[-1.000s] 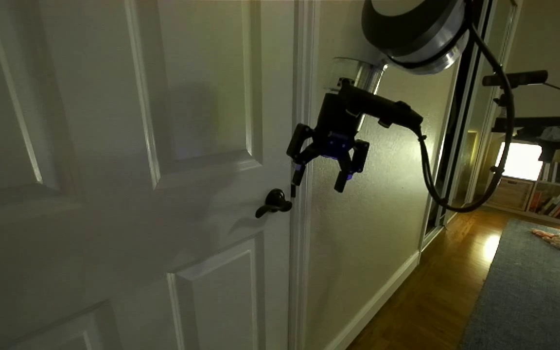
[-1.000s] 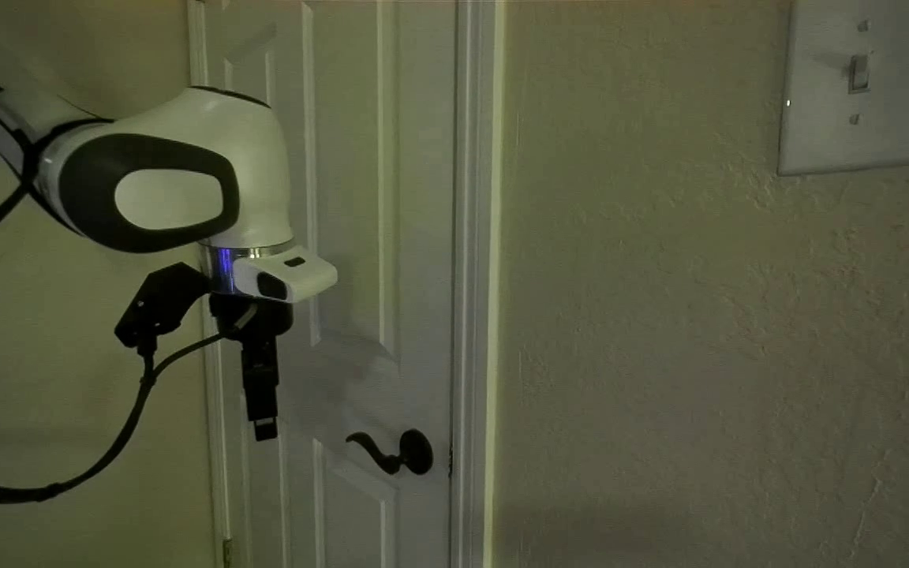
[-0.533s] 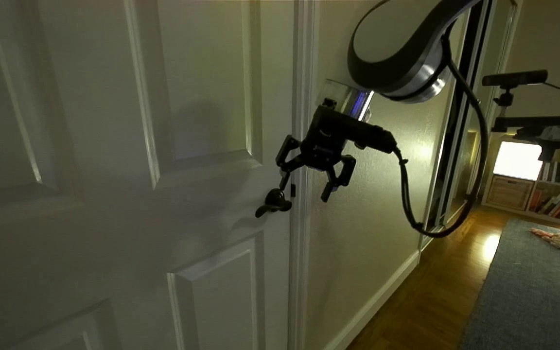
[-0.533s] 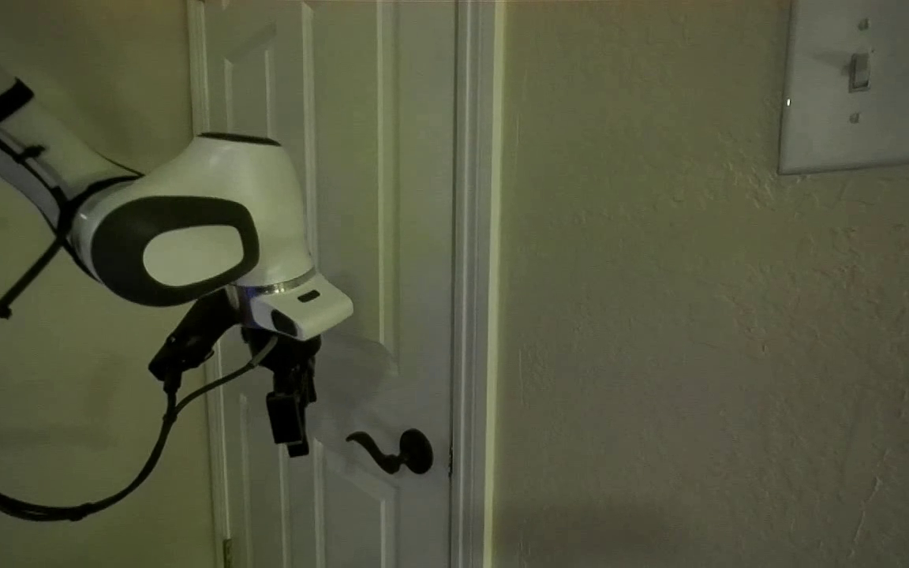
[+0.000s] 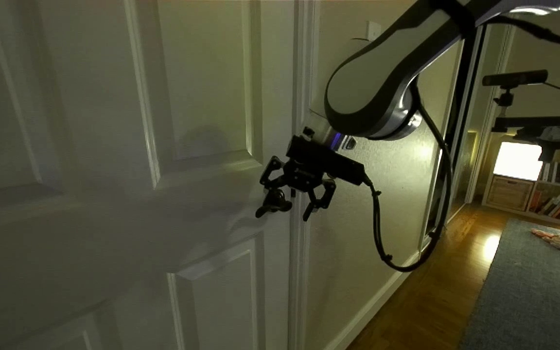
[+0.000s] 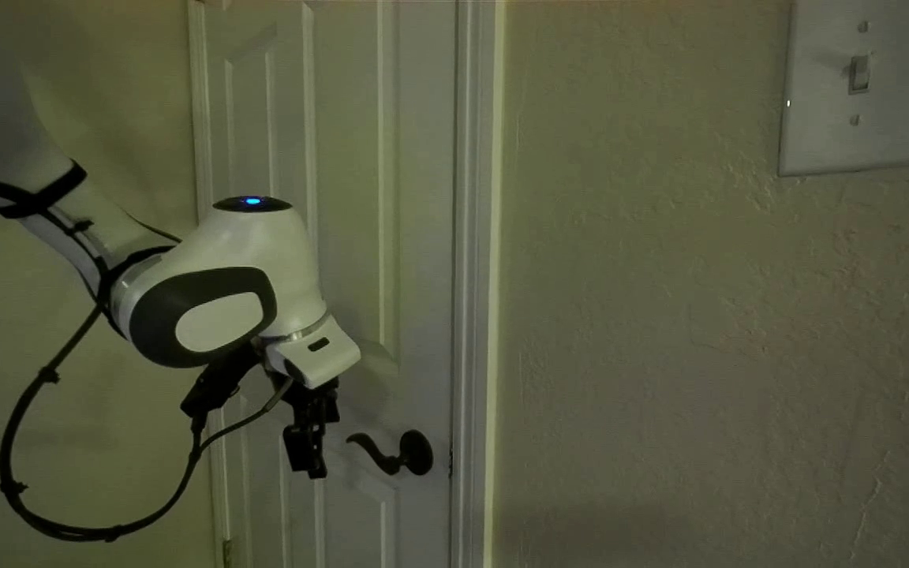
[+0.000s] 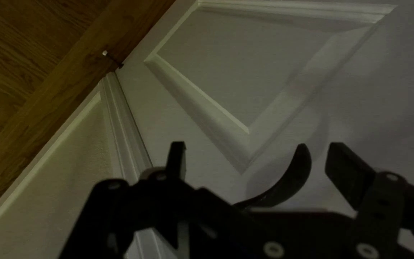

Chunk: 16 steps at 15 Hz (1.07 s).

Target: Open the door.

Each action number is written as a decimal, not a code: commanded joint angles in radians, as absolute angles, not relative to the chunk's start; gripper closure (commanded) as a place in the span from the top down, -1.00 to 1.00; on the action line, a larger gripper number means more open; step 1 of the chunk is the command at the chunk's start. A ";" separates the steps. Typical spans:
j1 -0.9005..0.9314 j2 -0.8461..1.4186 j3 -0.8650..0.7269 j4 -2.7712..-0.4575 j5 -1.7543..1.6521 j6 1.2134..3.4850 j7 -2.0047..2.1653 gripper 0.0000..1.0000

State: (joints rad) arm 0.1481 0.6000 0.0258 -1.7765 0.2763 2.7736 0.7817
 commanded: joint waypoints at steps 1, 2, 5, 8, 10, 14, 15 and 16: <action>0.172 0.624 0.003 -1.750 0.307 2.837 0.841 1.00; 0.175 0.630 -0.001 -1.745 0.310 2.851 0.854 1.00; 0.170 0.647 0.001 -1.729 0.319 2.862 0.875 0.47; 0.158 0.671 0.015 -1.700 0.332 2.870 0.870 0.25; 0.156 0.692 0.018 -1.667 0.337 2.876 0.860 -0.02; 0.148 0.733 0.026 -1.592 0.339 2.885 0.847 0.14; 0.146 0.738 0.029 -1.583 0.341 2.873 0.845 0.39; 0.143 0.743 0.033 -1.574 0.341 2.859 0.842 0.61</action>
State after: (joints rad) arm 0.1520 0.7125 0.0200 -1.6254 0.3184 2.8603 0.8489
